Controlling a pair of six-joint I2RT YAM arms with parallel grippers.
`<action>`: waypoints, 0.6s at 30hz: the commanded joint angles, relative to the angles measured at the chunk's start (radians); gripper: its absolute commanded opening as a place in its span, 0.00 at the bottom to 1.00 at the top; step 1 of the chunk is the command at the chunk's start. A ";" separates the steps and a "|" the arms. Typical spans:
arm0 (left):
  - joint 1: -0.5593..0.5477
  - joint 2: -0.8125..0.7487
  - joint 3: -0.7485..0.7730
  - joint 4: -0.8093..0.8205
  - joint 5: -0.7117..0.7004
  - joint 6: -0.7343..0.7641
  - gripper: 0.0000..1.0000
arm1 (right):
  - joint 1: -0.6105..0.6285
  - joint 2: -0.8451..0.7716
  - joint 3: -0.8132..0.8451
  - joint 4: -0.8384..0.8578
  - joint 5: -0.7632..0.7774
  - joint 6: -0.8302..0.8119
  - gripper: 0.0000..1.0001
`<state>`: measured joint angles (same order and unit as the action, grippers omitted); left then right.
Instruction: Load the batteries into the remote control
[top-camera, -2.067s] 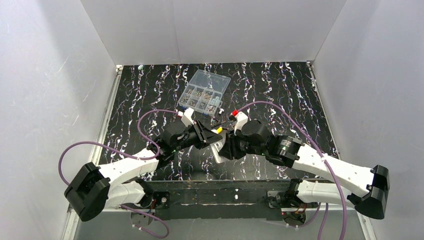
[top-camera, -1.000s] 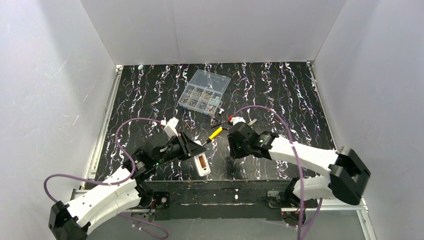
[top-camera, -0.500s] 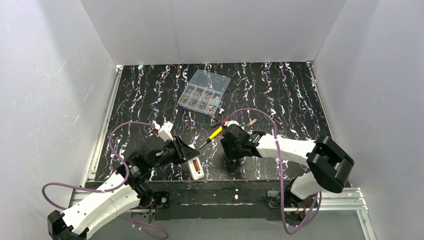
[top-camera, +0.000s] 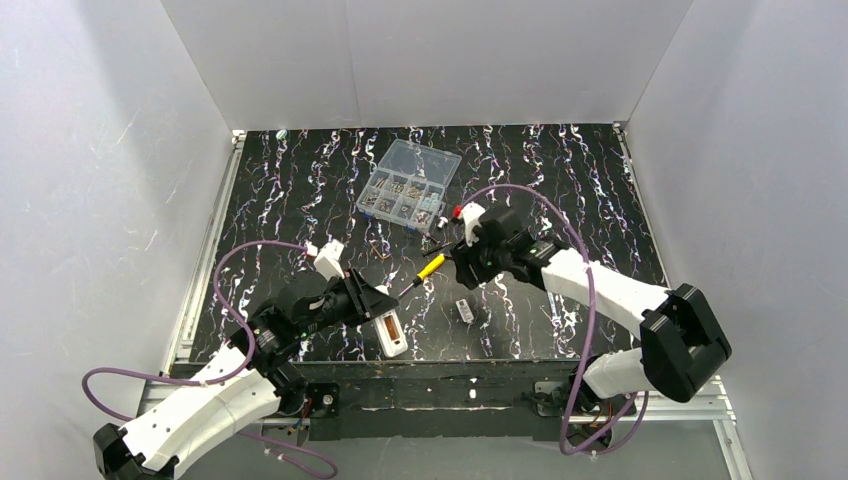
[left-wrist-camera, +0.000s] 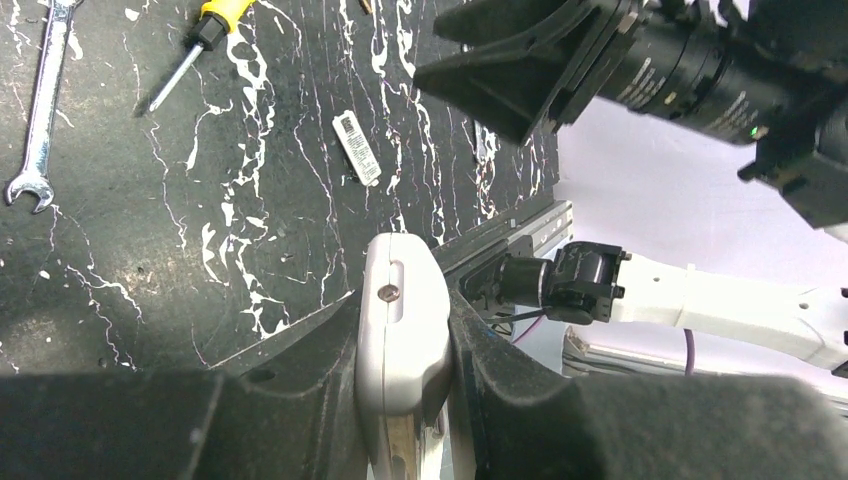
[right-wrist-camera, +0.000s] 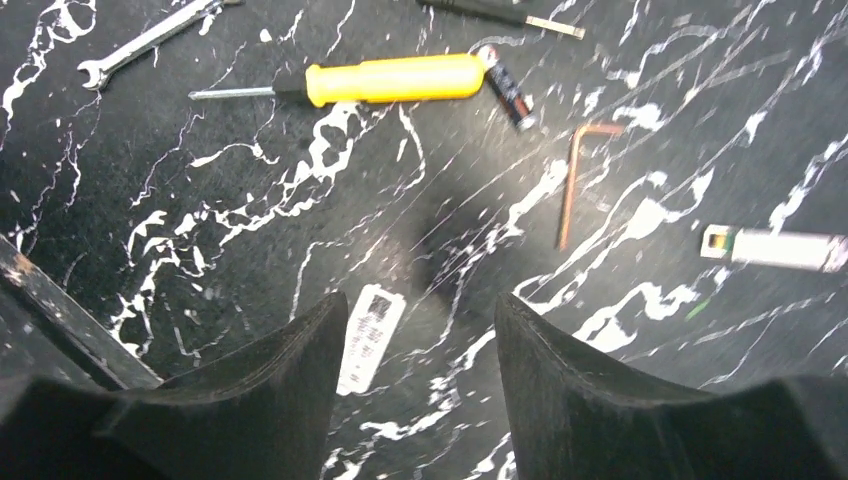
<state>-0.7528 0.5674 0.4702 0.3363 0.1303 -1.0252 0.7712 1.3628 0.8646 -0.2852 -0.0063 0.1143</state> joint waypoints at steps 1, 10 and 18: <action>0.010 -0.006 0.037 -0.007 0.013 0.011 0.00 | -0.113 0.048 0.055 0.059 -0.329 -0.320 0.63; 0.016 -0.029 0.029 -0.027 0.011 0.015 0.00 | -0.132 0.354 0.332 -0.128 -0.314 -0.573 0.64; 0.027 -0.029 0.048 -0.056 0.021 0.043 0.00 | -0.131 0.462 0.406 -0.131 -0.256 -0.615 0.64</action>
<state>-0.7353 0.5442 0.4728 0.2924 0.1322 -1.0100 0.6388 1.8011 1.2072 -0.4053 -0.2794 -0.4538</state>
